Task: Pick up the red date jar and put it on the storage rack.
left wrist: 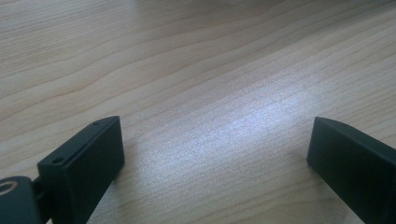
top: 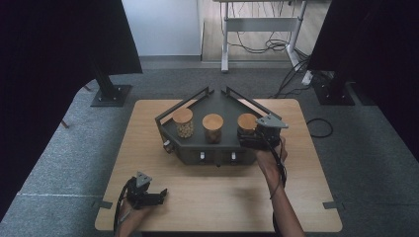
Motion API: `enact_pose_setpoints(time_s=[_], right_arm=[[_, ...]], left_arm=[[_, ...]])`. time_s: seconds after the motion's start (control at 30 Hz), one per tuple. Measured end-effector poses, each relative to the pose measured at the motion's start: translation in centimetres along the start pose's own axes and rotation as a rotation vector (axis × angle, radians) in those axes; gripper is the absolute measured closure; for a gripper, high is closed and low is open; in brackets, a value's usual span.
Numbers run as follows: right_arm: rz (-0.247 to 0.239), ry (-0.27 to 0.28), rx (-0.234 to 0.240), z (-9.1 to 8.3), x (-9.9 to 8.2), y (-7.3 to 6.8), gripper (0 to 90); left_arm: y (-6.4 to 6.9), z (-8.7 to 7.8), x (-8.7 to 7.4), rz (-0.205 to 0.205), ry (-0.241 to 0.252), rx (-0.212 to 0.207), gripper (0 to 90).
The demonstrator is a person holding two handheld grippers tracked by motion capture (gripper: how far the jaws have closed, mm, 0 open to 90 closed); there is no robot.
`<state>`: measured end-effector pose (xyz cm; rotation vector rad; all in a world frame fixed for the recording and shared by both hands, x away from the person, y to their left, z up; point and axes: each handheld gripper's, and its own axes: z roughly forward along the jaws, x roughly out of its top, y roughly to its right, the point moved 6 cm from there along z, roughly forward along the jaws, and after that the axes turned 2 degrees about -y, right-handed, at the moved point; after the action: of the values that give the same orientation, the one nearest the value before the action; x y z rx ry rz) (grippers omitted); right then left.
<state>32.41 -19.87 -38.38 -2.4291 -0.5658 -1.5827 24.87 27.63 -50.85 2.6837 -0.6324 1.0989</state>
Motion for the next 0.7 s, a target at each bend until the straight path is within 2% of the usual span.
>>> enact_pose_setpoints(time_s=[0.27,0.7], right_arm=[[-0.004,0.02,-0.007,-1.4,-0.5,0.3,5.2],[-0.013,0.013,-0.028,-3.3,-1.6,0.7,6.3]], left_arm=[[0.0,0.0,0.0,-0.002,0.001,0.0,3.7],[0.1,0.0,0.0,-0.004,0.001,0.002,3.7]])
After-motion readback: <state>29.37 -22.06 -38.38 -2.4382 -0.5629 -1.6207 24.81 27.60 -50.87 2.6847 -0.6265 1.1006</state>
